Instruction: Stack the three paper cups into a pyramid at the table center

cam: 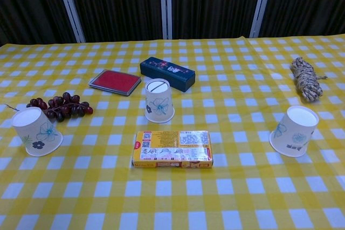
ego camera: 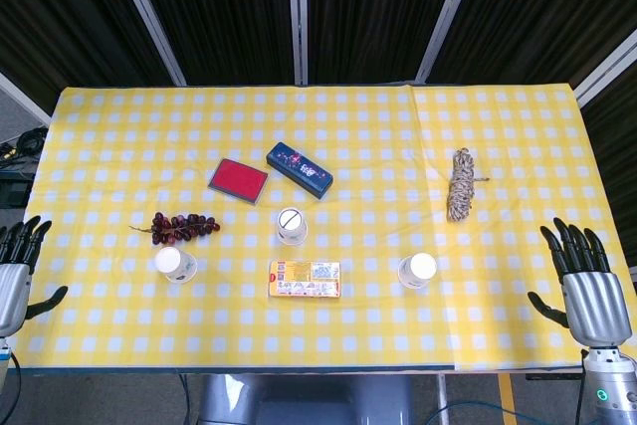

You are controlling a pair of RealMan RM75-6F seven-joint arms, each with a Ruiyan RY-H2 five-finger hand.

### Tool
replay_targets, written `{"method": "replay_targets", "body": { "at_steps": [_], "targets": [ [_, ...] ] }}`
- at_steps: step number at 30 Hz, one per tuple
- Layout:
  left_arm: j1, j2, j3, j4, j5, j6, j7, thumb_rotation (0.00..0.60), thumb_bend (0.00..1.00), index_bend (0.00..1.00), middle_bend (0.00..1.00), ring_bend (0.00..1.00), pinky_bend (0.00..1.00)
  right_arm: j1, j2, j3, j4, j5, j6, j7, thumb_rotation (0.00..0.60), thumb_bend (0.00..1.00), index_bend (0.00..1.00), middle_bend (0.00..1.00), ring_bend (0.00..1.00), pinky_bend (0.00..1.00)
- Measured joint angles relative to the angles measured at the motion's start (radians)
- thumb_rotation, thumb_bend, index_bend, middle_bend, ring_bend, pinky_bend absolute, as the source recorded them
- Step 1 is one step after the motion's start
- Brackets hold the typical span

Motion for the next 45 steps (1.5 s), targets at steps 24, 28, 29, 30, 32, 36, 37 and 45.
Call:
{"method": "replay_targets", "body": {
  "at_steps": [24,28,29,30,32,36,37,45],
  "targets": [
    [-0.068,-0.015,-0.018,-0.013,0.017,-0.078,-0.030,0.600,0.21,0.26,0.00,0.00,0.00,0.012,-0.015,0.003,0.006,-0.015,0.003,0.039,0.600,0.06,0.13,0.00,0.00,0.00],
    [-0.119,-0.013,-0.037,-0.045,-0.016,-0.161,0.012,0.600,0.21,0.35,0.00,0.00,0.00,0.009,-0.013,0.000,0.005,-0.022,0.010,0.047,0.600,0.06,0.14,0.00,0.00,0.00],
    [-0.137,-0.011,-0.043,-0.060,-0.034,-0.193,0.030,0.600,0.21,0.36,0.00,0.00,0.00,0.009,-0.013,-0.001,0.004,-0.024,0.013,0.048,0.600,0.06,0.14,0.00,0.00,0.00],
    [-0.151,-0.010,-0.047,-0.072,-0.047,-0.218,0.044,0.600,0.21,0.35,0.00,0.00,0.00,0.008,-0.013,-0.001,0.005,-0.026,0.016,0.051,0.600,0.06,0.14,0.00,0.00,0.00],
    [-0.184,-0.007,-0.054,-0.101,-0.081,-0.274,0.075,0.600,0.21,0.33,0.00,0.00,0.00,0.006,-0.011,-0.002,0.006,-0.026,0.019,0.056,0.600,0.06,0.14,0.00,0.00,0.00],
    [-0.240,-0.008,-0.063,-0.149,-0.150,-0.354,0.143,0.600,0.21,0.29,0.00,0.00,0.00,0.002,-0.005,-0.001,0.005,-0.019,0.020,0.075,0.600,0.06,0.14,0.00,0.00,0.00],
    [-0.248,-0.011,-0.064,-0.154,-0.161,-0.362,0.161,0.600,0.21,0.28,0.00,0.00,0.00,0.000,-0.003,0.000,0.005,-0.017,0.022,0.079,0.600,0.06,0.14,0.00,0.00,0.00],
    [-0.323,-0.071,-0.056,-0.179,-0.270,-0.418,0.329,0.600,0.21,0.26,0.00,0.00,0.00,-0.011,0.008,0.005,0.005,-0.008,0.040,0.111,0.600,0.06,0.14,0.00,0.00,0.00]
  ]
}}
